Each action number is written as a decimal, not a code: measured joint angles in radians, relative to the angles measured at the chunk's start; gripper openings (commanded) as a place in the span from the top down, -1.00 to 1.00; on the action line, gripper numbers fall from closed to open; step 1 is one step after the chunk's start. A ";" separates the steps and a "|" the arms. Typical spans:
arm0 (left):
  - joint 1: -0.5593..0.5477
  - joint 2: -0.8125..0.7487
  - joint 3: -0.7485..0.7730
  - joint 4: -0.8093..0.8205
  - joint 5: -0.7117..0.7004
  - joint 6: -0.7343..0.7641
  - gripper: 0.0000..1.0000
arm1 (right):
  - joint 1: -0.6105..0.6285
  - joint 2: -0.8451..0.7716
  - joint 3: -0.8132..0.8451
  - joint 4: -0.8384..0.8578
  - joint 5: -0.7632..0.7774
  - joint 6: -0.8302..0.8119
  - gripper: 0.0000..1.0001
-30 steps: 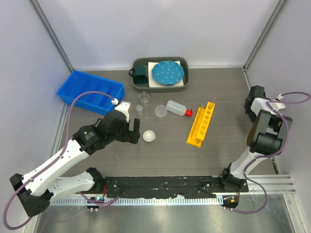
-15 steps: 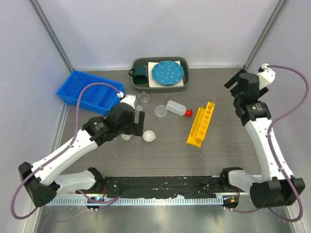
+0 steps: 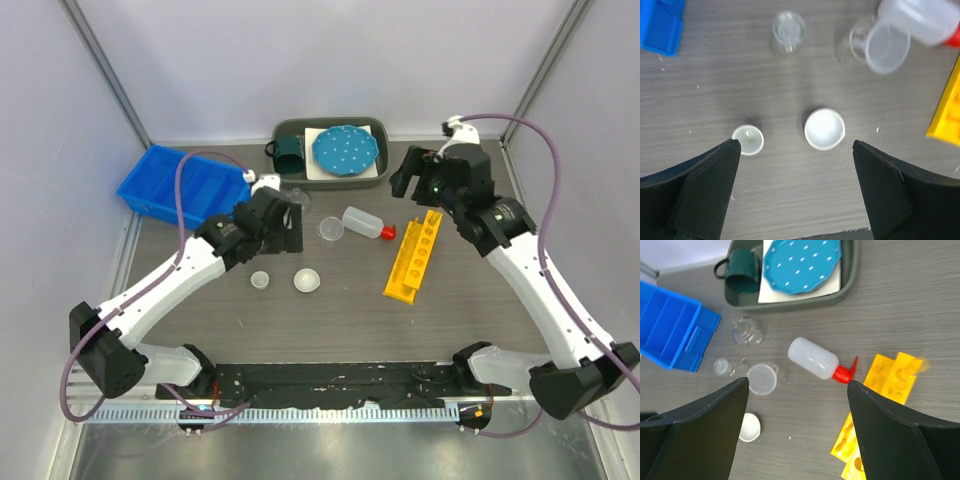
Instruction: Organize the chemistry lab equipment
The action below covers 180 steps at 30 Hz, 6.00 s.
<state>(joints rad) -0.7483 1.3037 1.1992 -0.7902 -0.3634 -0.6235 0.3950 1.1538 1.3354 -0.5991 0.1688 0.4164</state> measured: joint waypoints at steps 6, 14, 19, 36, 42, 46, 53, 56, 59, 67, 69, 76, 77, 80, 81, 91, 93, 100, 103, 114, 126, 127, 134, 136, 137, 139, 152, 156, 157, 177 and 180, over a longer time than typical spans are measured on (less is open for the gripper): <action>0.188 0.026 0.118 0.000 0.043 0.014 -1.00 | 0.121 0.140 0.074 -0.011 -0.003 -0.016 -0.69; 0.490 0.135 0.218 -0.016 0.166 0.064 -0.99 | 0.280 0.356 0.119 0.001 0.016 -0.014 -0.67; 0.630 0.267 0.292 -0.023 0.225 0.082 -1.00 | 0.368 0.408 0.120 0.001 0.024 -0.015 -0.66; 0.732 0.708 0.649 -0.008 0.251 0.115 -1.00 | 0.402 0.174 -0.124 0.114 0.028 0.017 -0.64; 0.765 0.756 0.703 -0.009 0.248 0.199 -1.00 | 0.404 0.114 -0.170 0.122 0.028 0.021 -0.64; 0.787 0.756 0.702 -0.005 0.252 0.262 -0.99 | 0.404 0.087 -0.201 0.121 0.028 0.020 -0.64; 0.800 0.766 0.681 0.026 0.280 0.322 -1.00 | 0.404 0.068 -0.222 0.119 0.027 0.020 -0.64; 0.800 0.775 0.642 0.045 0.294 0.341 -1.00 | 0.404 0.055 -0.224 0.120 0.027 0.020 -0.64; 0.800 0.778 0.591 0.058 0.305 0.352 -0.99 | 0.404 0.037 -0.232 0.120 0.027 0.020 -0.64; 0.800 0.802 0.529 0.068 0.306 0.370 -0.61 | 0.404 0.029 -0.262 0.120 0.024 0.020 -0.64; 0.800 0.807 0.525 0.069 0.306 0.370 -0.27 | 0.404 0.029 -0.271 0.120 0.022 0.021 -0.64; 0.800 0.807 0.494 0.068 0.283 0.348 0.53 | 0.405 0.028 -0.283 0.124 0.004 0.032 -0.63; 0.800 0.807 0.492 0.069 0.282 0.349 0.69 | 0.405 0.027 -0.286 0.124 0.002 0.033 -0.64; 0.799 0.805 0.488 0.076 0.280 0.349 1.00 | 0.405 0.014 -0.298 0.125 -0.003 0.038 -0.63; 0.797 0.805 0.484 0.081 0.278 0.347 1.00 | 0.406 0.008 -0.301 0.125 -0.003 0.039 -0.64; 0.795 0.774 0.437 0.089 0.253 0.203 1.00 | 0.410 -0.033 -0.339 0.136 -0.008 0.055 -0.63; 0.791 0.761 0.417 0.093 0.253 0.159 1.00 | 0.410 -0.037 -0.352 0.135 -0.008 0.057 -0.63; 0.778 0.649 0.251 0.145 0.288 -0.069 1.00 | 0.411 -0.048 -0.381 0.136 -0.014 0.057 -0.63; 0.756 0.602 0.185 0.161 0.282 -0.172 1.00 | 0.413 -0.048 -0.389 0.140 -0.015 0.057 -0.63; 0.616 0.425 -0.048 0.213 0.187 -0.465 1.00 | 0.415 -0.048 -0.430 0.154 -0.018 0.058 -0.63; 0.549 0.304 -0.148 0.240 0.101 -0.612 0.05 | 0.417 -0.090 -0.444 0.150 -0.018 0.061 -0.63; 0.549 0.300 -0.145 0.247 0.101 -0.614 -0.03 | 0.417 -0.090 -0.444 0.150 -0.018 0.061 -0.63; 0.546 0.286 -0.037 0.241 0.080 -0.570 -0.41 | 0.420 -0.090 -0.444 0.148 -0.010 0.061 -0.63; 0.546 0.278 0.002 0.233 0.074 -0.551 -0.42 | 0.421 -0.090 -0.444 0.147 -0.006 0.062 -0.64; 0.545 0.272 0.021 0.226 0.070 -0.541 -0.42 | 0.421 -0.090 -0.444 0.143 0.001 0.061 -0.65; 0.542 0.248 0.052 0.211 0.059 -0.512 -0.42 | 0.422 -0.090 -0.442 0.125 0.021 0.061 -0.68; 0.393 0.046 0.165 0.070 -0.004 -0.250 -0.42 | 0.373 -0.035 -0.386 -0.047 0.340 0.115 -0.74; 0.318 -0.033 0.108 0.055 0.019 -0.166 -0.49 | 0.312 -0.035 -0.446 -0.061 0.363 0.179 -0.72; 0.299 -0.052 0.089 0.050 0.029 -0.146 -0.50 | 0.301 -0.035 -0.463 -0.068 0.365 0.196 -0.72; 0.250 -0.469 -0.114 -0.120 0.165 0.008 -0.58 | 0.288 0.042 -0.503 -0.080 0.407 0.395 -0.68; 0.250 -0.482 -0.127 -0.137 0.174 0.011 -0.57 | 0.288 0.042 -0.503 -0.083 0.414 0.410 -0.67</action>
<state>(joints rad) -0.4984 0.8215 1.0725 -0.9268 -0.1894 -0.6121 0.6830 1.1957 0.8322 -0.6819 0.5823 0.8261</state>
